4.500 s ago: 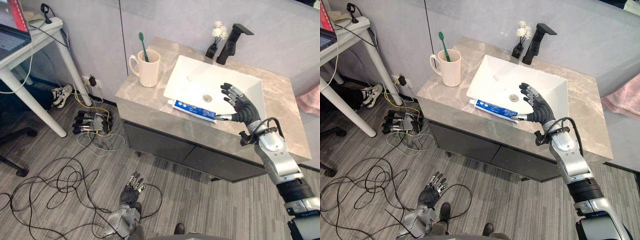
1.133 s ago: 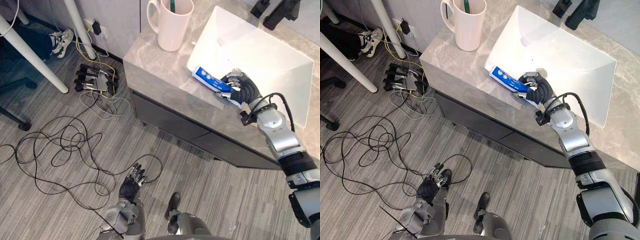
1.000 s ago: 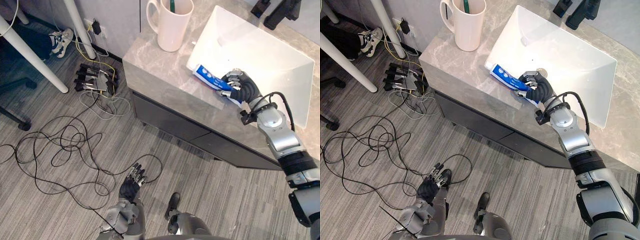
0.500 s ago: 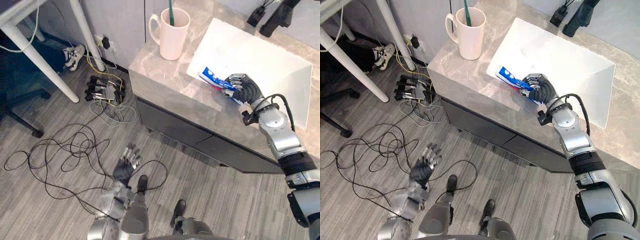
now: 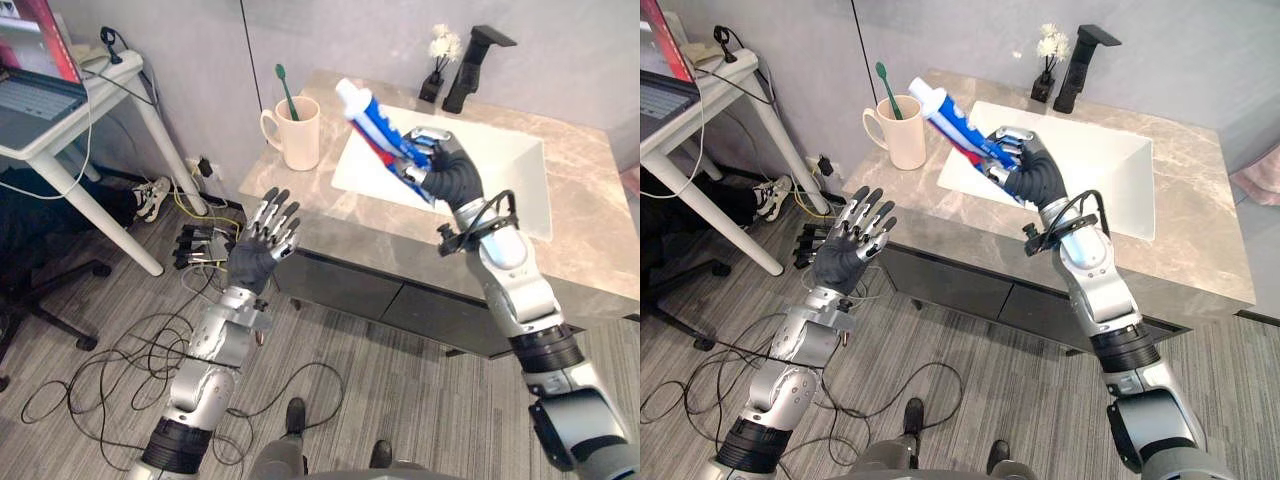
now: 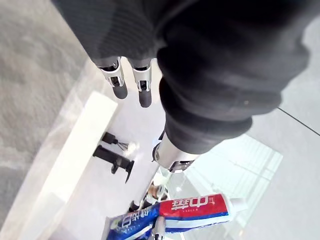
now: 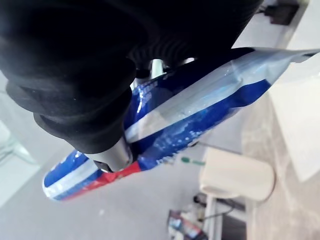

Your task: Organize washtable

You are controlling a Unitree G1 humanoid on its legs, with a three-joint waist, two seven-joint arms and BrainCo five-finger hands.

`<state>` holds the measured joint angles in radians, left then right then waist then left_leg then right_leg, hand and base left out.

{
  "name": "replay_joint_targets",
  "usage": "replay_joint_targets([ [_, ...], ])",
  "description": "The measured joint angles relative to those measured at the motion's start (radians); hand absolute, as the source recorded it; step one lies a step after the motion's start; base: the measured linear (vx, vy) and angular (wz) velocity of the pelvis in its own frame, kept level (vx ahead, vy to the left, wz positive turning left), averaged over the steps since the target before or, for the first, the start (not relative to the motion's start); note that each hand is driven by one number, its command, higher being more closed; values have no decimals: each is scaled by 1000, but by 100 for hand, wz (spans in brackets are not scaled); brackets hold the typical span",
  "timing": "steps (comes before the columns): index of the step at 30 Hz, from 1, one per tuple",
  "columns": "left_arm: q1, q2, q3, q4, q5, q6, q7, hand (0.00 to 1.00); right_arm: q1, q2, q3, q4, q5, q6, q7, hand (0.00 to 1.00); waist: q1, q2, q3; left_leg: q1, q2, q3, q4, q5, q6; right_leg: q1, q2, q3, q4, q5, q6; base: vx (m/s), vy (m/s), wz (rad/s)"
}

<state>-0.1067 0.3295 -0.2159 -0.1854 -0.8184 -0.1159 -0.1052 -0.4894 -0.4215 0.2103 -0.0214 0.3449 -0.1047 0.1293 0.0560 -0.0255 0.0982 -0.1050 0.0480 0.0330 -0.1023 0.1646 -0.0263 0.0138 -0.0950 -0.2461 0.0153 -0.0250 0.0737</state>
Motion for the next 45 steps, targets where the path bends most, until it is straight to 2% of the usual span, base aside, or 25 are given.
replay_joint_targets([
  [8,-1,12,-64,43,-72,32,-1,0,92,26,3,-38,6,4,41,100,-19,5,-35,0,-8,-1,0,3,0,0,-8,1,-2,1,2,-9,1,0],
  [12,-2,13,-87,43,-76,33,-3,0,127,34,3,-45,-3,4,50,100,-24,11,-52,-1,-14,-5,0,3,1,1,-14,0,-2,3,4,1,5,2],
  [17,-4,12,-112,64,-76,48,-5,0,175,60,3,-45,-26,6,51,100,-45,13,-53,-5,-19,-28,0,8,4,11,-15,-26,-3,1,6,-14,3,15],
  [28,-40,6,-178,72,-83,64,-5,0,243,111,18,-45,-62,26,52,100,-40,24,-72,-22,-33,-92,0,19,9,35,-19,-91,-13,-2,10,4,-8,18],
  [45,-48,-13,-183,72,-92,69,-5,0,376,169,81,9,-83,45,115,100,-45,22,-73,-22,-40,-89,0,18,9,31,-29,-90,-10,-7,5,0,-1,0],
])
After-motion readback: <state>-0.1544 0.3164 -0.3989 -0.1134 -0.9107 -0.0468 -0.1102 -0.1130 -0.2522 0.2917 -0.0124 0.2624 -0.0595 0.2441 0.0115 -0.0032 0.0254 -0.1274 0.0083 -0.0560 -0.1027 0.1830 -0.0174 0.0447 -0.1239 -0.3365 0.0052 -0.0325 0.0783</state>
